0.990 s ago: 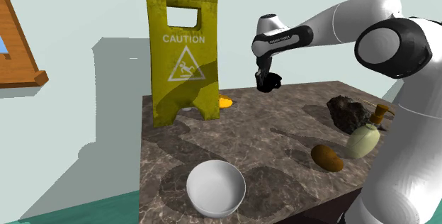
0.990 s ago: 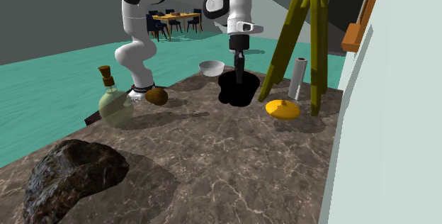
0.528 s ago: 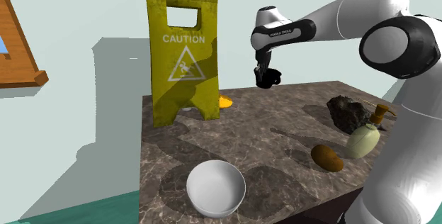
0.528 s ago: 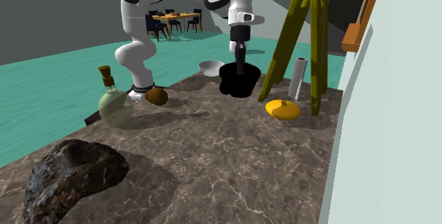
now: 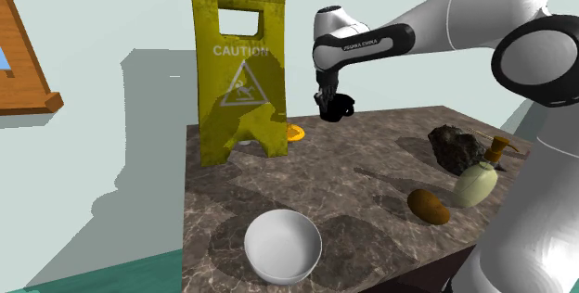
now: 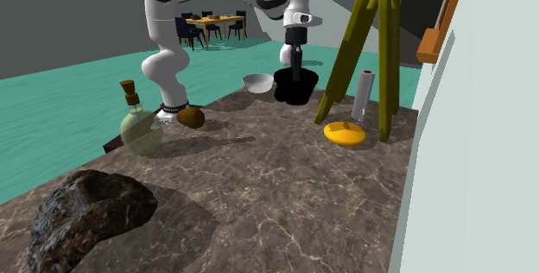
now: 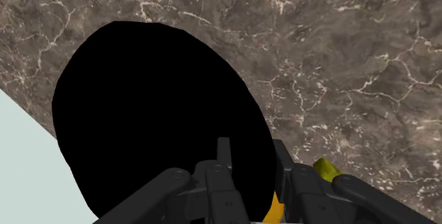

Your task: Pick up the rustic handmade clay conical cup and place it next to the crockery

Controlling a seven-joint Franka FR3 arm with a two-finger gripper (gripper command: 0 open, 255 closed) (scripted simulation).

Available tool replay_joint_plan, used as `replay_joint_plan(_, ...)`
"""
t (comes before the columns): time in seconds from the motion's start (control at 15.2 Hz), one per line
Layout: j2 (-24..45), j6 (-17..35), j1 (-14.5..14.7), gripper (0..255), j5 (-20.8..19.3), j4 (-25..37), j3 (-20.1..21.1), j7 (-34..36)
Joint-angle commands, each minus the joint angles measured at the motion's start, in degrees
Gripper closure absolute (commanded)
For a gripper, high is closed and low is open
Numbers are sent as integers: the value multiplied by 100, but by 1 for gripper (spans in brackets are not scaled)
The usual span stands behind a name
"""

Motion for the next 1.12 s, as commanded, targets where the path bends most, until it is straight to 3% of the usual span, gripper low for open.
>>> replay_joint_plan(0.0,-49,-106,144,255,-33,-9,116,259)
replay_joint_plan(0.53,-16,-511,722,255,-110,109,605,1274)
replay_joint_plan(1.06,373,-1018,1323,255,-174,680,1070,2238)
